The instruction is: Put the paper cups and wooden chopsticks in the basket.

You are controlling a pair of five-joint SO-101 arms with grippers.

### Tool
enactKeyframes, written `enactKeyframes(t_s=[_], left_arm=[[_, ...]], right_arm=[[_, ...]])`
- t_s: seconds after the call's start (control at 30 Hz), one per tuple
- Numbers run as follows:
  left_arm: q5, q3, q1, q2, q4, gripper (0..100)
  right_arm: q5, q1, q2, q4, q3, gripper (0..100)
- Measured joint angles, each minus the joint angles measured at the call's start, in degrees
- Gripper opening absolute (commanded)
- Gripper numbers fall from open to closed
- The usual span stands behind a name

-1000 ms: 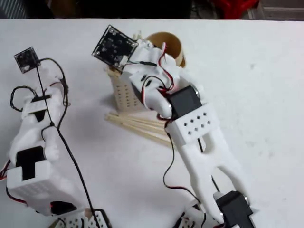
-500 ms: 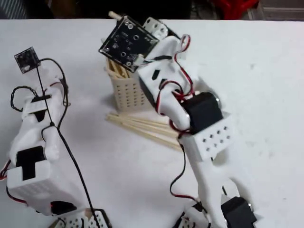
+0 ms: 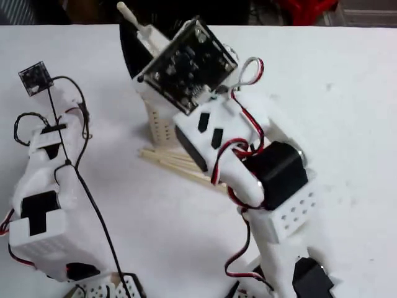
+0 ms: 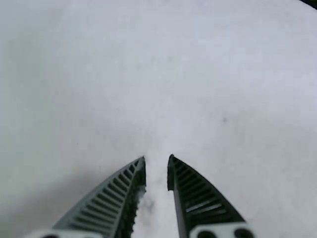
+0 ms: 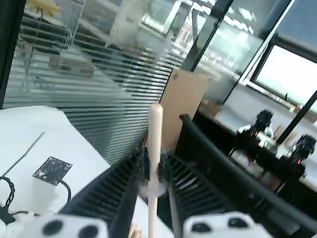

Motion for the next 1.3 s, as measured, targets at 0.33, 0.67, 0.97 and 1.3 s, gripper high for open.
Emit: enactKeyframes(t_s=[0.33, 0.67, 0.97, 1.3], left_arm=[[0.0, 0.0, 0.0, 0.0, 0.0, 9], [0.0, 0.0, 0.0, 0.0, 0.0, 9], [0.0, 0.0, 0.0, 0.0, 0.0, 9], [0.0, 0.0, 0.0, 0.0, 0.0, 9]], right_arm=[[-0.8, 0.3, 3.2, 0.0, 9.1, 1.8], [-0.9, 4.4, 4.5, 0.0, 9.8, 1.9], [-0.9, 5.7, 4.5, 0.0, 9.8, 11.5], [-0.9, 5.7, 4.4, 9.2, 10.1, 2.8]])
